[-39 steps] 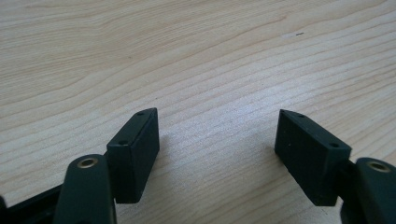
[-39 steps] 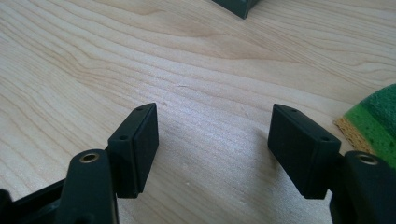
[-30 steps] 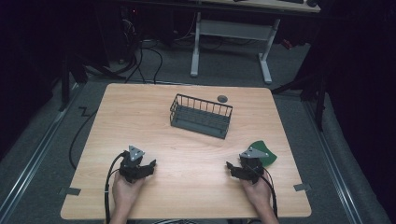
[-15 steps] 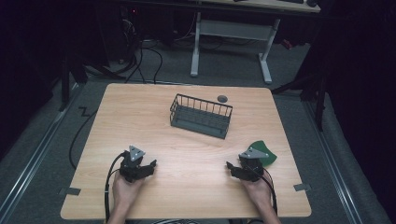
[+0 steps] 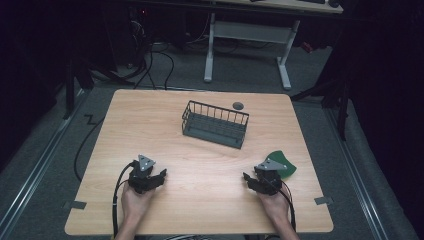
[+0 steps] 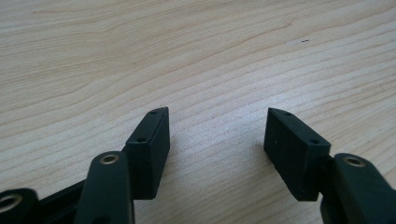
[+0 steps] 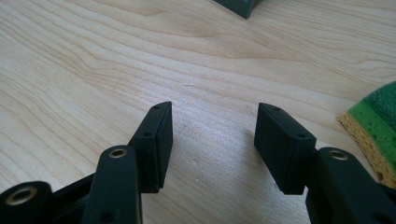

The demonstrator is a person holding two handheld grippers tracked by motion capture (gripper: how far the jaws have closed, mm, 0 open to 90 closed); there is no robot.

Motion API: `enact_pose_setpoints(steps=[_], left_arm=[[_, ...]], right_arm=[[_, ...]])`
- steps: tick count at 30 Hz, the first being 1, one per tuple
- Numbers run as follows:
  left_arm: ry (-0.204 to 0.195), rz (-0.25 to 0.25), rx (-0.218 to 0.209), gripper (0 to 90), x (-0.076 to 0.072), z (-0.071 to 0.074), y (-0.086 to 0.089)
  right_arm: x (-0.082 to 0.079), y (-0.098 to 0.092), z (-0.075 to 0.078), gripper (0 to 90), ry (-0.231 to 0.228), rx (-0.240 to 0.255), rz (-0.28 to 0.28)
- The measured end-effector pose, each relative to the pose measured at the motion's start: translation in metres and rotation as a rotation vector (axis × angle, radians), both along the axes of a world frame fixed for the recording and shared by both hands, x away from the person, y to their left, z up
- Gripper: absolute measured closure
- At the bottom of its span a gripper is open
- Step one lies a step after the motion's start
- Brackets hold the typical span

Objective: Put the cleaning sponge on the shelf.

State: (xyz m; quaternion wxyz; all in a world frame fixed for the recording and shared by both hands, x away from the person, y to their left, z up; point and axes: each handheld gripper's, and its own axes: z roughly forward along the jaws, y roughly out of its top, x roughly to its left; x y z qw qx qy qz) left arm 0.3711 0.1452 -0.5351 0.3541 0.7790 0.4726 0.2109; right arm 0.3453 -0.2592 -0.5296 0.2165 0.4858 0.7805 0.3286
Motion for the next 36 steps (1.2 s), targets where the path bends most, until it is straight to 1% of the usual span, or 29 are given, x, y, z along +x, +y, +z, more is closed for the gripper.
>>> enact_pose_setpoints(steps=[2,6,8,12,13,14,15,17,18,19,21,22,24,25,26,27,28,30,32,34,35,36], left_arm=[[-0.002,0.000,0.000,41.8,0.000,0.000,0.000],[-0.010,-0.005,-0.005,42.6,0.001,0.004,0.000],[-0.012,-0.010,-0.023,43.1,0.003,0.008,0.000],[-0.016,-0.022,-0.021,43.6,0.006,0.013,-0.002],[-0.016,-0.030,-0.031,43.7,0.008,0.017,-0.003],[-0.016,-0.030,-0.031,43.8,0.008,0.017,-0.003],[-0.016,-0.036,-0.046,44.0,0.011,0.021,-0.005],[-0.014,-0.041,-0.048,44.0,0.013,0.023,-0.005],[-0.012,-0.045,-0.068,44.1,0.017,0.027,-0.006],[-0.007,-0.051,-0.077,44.8,0.018,0.029,-0.007],[-0.009,-0.059,-0.074,44.6,0.022,0.034,-0.009],[-0.009,-0.059,-0.074,44.6,0.022,0.034,-0.009],[-0.013,-0.069,-0.090,44.7,0.027,0.043,-0.012],[-0.013,-0.069,-0.090,44.7,0.027,0.043,-0.012],[-0.013,-0.075,-0.100,45.2,0.031,0.049,-0.013],[-0.009,-0.077,-0.095,44.9,0.034,0.052,-0.014],[-0.012,-0.075,-0.096,44.9,0.036,0.055,-0.015],[-0.013,-0.080,-0.099,44.9,0.041,0.061,-0.017],[-0.016,-0.085,-0.102,45.0,0.047,0.067,-0.019],[-0.018,-0.092,-0.120,45.0,0.053,0.073,-0.021],[-0.013,-0.095,-0.124,45.4,0.056,0.077,-0.022],[-0.017,-0.096,-0.125,45.3,0.059,0.080,-0.023]], right_arm=[[0.000,0.000,0.000,48.1,0.000,0.000,0.000],[-0.001,0.000,0.001,52.4,0.005,0.001,-0.002],[0.000,0.000,0.002,55.0,0.009,0.005,0.005],[0.000,-0.001,0.005,58.1,0.000,0.021,0.008],[0.000,-0.003,0.007,59.3,-0.009,0.039,0.005],[0.000,-0.003,0.007,59.3,-0.009,0.039,0.005],[0.001,-0.005,0.009,60.2,-0.010,0.050,0.001],[0.001,-0.005,0.009,60.5,-0.007,0.052,0.000],[0.002,-0.006,0.011,61.7,-0.004,0.050,0.003],[0.003,-0.005,0.013,62.3,-0.002,0.050,0.003],[0.005,-0.005,0.017,63.8,-0.007,0.045,0.008],[0.005,-0.005,0.017,63.8,-0.007,0.045,0.008],[0.008,-0.005,0.022,65.6,-0.016,0.049,0.012],[0.008,-0.005,0.022,65.6,-0.016,0.049,0.012],[0.010,-0.005,0.027,66.3,-0.021,0.059,0.012],[0.012,-0.005,0.030,66.8,-0.031,0.065,0.015],[0.013,-0.004,0.032,66.9,-0.028,0.071,0.013],[0.017,-0.003,0.038,67.4,-0.031,0.069,0.015],[0.020,-0.003,0.044,67.9,-0.043,0.066,0.019],[0.023,-0.003,0.050,68.2,-0.050,0.071,0.019],[0.025,-0.003,0.053,68.3,-0.051,0.073,0.019],[0.027,-0.003,0.056,68.3,-0.052,0.076,0.016]])
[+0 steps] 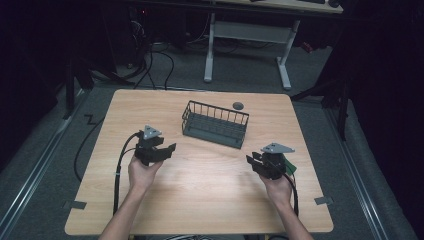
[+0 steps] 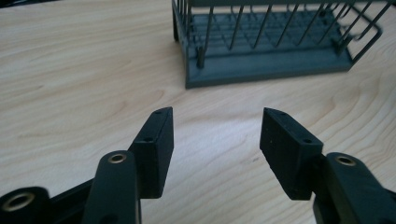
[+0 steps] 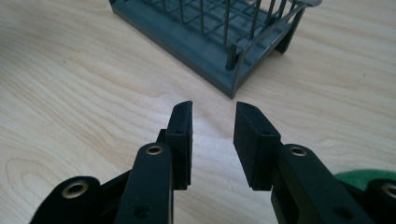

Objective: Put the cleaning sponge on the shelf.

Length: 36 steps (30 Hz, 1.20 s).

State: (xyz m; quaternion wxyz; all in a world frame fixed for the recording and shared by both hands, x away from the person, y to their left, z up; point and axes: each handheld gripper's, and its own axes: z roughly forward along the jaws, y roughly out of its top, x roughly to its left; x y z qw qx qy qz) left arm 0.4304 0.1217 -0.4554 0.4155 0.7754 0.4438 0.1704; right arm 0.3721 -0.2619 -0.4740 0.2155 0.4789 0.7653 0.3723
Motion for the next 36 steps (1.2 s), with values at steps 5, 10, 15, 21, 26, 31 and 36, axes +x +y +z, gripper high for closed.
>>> enact_pose_setpoints(steps=[5,10,15,21,26,31,36], left_arm=[[0.004,0.000,0.006,47.1,0.013,0.011,-0.005],[0.006,-0.007,0.024,49.0,0.031,0.024,-0.012],[0.014,0.005,-0.001,49.7,0.047,0.032,-0.016],[0.027,0.016,-0.018,50.8,0.063,0.037,-0.020],[0.034,0.024,-0.005,51.6,0.077,0.039,-0.029],[0.040,0.054,-0.027,53.3,0.090,0.035,-0.033],[0.056,0.058,-0.002,53.7,0.099,0.032,-0.038]], right_arm=[[0.009,-0.001,0.009,68.6,-0.005,0.009,0.000],[0.025,-0.001,0.022,68.5,-0.016,0.021,-0.008],[0.039,-0.006,0.034,67.6,-0.022,0.054,-0.033],[0.055,-0.007,0.042,67.2,-0.022,0.040,-0.056],[0.070,-0.005,0.042,65.6,-0.003,0.048,-0.078],[0.083,-0.002,0.044,64.7,-0.007,0.056,-0.099],[0.093,0.000,0.046,64.0,0.002,0.042,-0.110]])
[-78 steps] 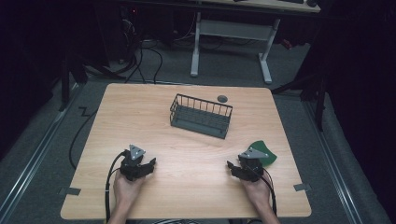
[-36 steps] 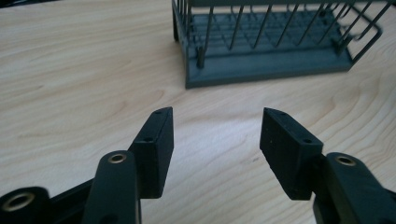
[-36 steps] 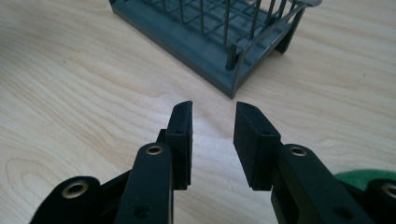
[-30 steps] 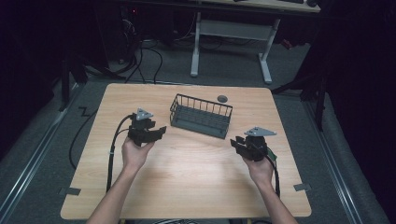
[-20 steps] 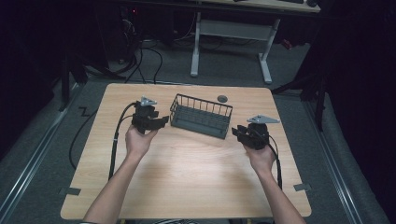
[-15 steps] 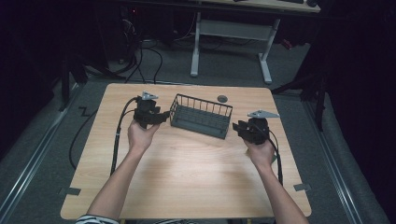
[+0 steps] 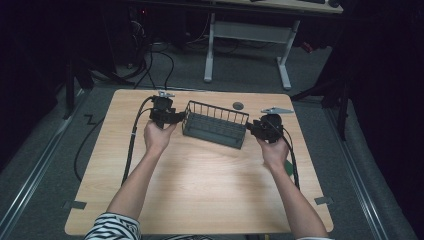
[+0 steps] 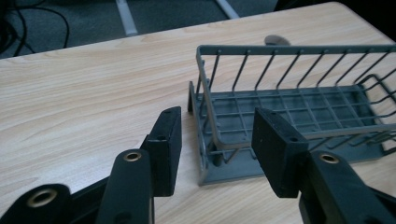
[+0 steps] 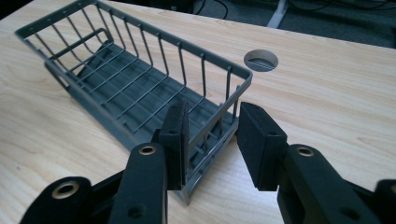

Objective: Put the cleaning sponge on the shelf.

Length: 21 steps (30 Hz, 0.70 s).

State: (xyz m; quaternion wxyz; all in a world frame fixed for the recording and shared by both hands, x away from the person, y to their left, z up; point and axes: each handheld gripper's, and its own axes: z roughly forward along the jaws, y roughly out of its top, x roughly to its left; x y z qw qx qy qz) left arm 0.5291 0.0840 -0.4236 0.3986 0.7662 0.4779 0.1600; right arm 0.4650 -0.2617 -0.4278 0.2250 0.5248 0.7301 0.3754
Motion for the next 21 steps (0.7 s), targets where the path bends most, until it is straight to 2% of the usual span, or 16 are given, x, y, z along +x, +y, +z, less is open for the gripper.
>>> enact_pose_setpoints(steps=[4,7,13,16,21], left_arm=[[-0.006,-0.005,0.008,54.4,0.004,-0.001,-0.006],[0.012,0.008,0.013,55.1,0.009,-0.007,-0.007],[0.024,0.015,0.012,57.6,0.015,-0.014,-0.006],[0.024,0.006,0.012,61.9,0.017,-0.016,-0.007],[0.032,-0.004,0.000,66.2,0.019,-0.019,-0.007]], right_arm=[[0.011,0.003,-0.001,62.4,0.016,-0.007,-0.012],[0.015,0.005,-0.003,61.2,0.025,0.006,-0.019],[0.022,0.008,-0.009,60.0,0.051,0.000,-0.039],[0.027,0.008,-0.014,59.9,0.078,0.006,-0.057],[0.029,0.010,-0.017,62.3,0.091,0.007,-0.050]])
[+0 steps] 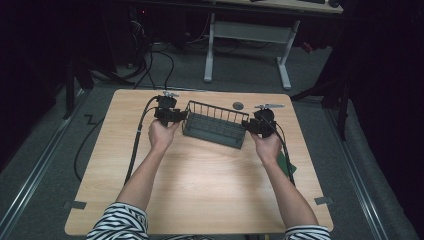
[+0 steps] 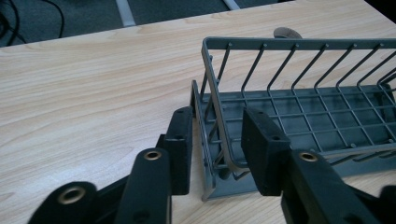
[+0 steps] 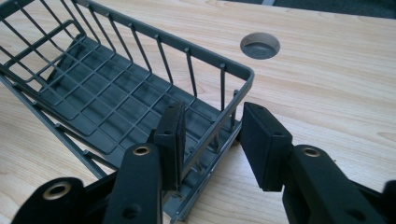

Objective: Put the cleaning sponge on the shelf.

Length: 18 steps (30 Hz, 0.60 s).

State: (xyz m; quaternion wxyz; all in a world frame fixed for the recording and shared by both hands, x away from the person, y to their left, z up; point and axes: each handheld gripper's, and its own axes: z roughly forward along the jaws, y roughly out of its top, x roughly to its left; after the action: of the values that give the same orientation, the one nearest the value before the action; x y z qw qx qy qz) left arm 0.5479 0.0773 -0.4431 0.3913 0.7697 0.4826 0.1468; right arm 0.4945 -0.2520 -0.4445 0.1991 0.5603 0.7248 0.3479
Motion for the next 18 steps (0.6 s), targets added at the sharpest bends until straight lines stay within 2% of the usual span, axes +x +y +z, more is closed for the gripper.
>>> enact_pose_setpoints(steps=[7,9,11,18], left_arm=[[0.010,-0.020,0.000,74.4,0.002,-0.001,-0.001],[0.015,-0.036,0.030,75.3,0.004,0.000,-0.006],[0.017,-0.042,0.036,76.1,0.005,0.000,-0.008],[0.032,-0.028,0.040,81.6,0.008,-0.001,-0.009]], right_arm=[[0.002,0.003,0.001,64.3,0.013,-0.013,-0.002],[0.003,0.004,0.001,64.2,0.014,-0.026,-0.004],[0.003,0.004,0.001,63.4,0.016,-0.030,-0.001],[0.005,0.005,-0.001,63.0,0.030,-0.028,-0.012]])
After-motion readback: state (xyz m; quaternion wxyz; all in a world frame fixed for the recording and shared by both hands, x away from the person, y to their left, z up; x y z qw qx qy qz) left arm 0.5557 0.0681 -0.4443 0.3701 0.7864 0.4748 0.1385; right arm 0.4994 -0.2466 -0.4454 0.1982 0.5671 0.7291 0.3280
